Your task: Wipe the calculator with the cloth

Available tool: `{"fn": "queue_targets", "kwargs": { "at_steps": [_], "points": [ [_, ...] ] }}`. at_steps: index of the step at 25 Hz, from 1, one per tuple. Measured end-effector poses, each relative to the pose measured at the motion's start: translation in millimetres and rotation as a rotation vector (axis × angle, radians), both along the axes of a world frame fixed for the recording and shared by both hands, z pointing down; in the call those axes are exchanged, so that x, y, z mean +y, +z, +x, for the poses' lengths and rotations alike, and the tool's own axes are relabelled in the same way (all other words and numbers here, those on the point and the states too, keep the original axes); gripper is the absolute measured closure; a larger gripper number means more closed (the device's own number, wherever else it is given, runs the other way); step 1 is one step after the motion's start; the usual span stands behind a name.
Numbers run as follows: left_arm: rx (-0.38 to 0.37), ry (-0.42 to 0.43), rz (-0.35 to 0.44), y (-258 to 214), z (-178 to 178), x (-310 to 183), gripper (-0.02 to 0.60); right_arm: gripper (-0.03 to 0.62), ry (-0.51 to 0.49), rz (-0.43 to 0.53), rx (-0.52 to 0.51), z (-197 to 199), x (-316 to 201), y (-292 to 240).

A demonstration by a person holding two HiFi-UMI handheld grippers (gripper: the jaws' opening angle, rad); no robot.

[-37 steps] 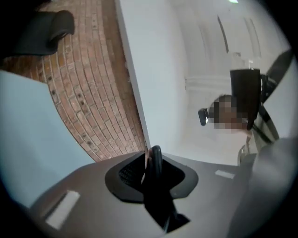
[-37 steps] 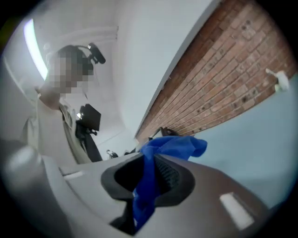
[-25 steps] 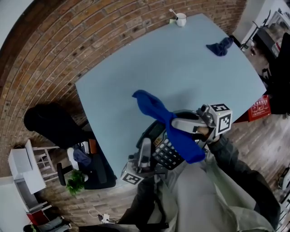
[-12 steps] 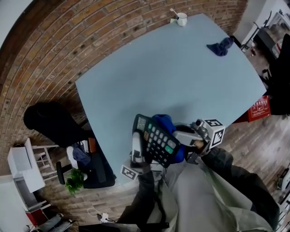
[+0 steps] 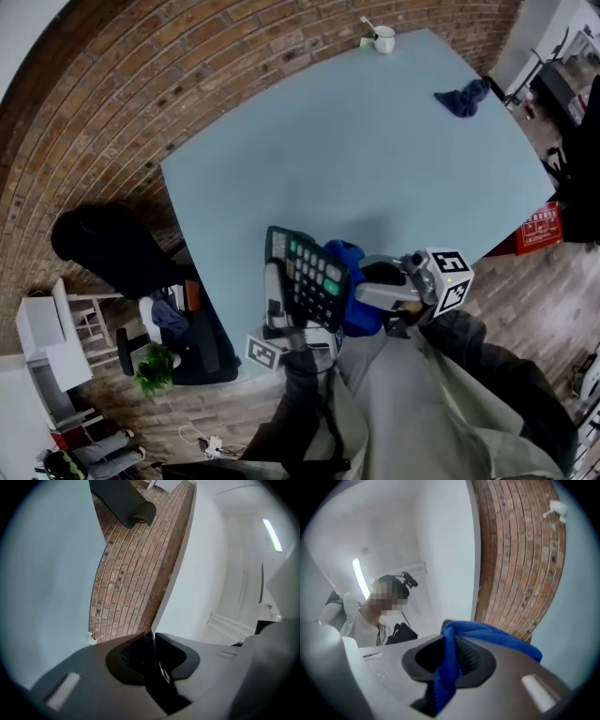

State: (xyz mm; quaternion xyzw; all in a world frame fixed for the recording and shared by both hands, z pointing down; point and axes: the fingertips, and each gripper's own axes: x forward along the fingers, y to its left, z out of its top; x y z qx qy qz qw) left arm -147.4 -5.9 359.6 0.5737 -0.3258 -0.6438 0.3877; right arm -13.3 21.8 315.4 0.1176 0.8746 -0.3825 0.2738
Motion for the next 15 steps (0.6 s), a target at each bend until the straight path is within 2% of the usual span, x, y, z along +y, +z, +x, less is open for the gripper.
{"fn": "queue_targets", "kwargs": {
  "at_steps": [2,3,5,7,9,12,15],
  "points": [
    [-0.007,0.015,-0.020,2,8,-1,0.517,0.528,0.115,0.016,-0.002,9,-26,-6],
    [-0.006,0.016,-0.031,4,10,-3,0.517,0.528,0.132,0.036,0.025,8,-30,-6],
    [0.007,0.008,-0.047,7,9,-6,0.517,0.528,0.075,0.076,0.101,-4,-16,3],
    [0.016,-0.009,-0.060,7,4,-8,0.517,0.528,-0.047,0.125,0.189,-18,17,17],
    [-0.017,-0.027,-0.082,6,-2,-8,0.517,0.528,-0.128,0.174,0.259,-25,45,30],
    [-0.063,-0.040,-0.119,9,-6,-8,0.517,0.527,-0.123,0.261,0.306,-23,54,32],
    [-0.056,-0.045,-0.130,10,-5,-8,0.517,0.528,-0.037,0.338,0.295,-13,44,14]
  ]
}}
